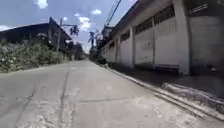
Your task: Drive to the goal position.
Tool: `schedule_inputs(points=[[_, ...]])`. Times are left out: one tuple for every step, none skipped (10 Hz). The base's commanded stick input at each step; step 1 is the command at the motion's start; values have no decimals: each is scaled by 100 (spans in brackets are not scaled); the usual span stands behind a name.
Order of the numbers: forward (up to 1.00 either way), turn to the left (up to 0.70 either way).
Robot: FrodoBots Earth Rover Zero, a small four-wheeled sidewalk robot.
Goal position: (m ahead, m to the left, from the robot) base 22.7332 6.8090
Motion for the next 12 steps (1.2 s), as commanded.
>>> schedule_inputs(points=[[100, 37], [100, 33], [100, 14], [100, 0], [100, 0], [100, 0], [100, 0], [100, 0], [100, 0], [100, 0], [100, 0], [100, 0]])
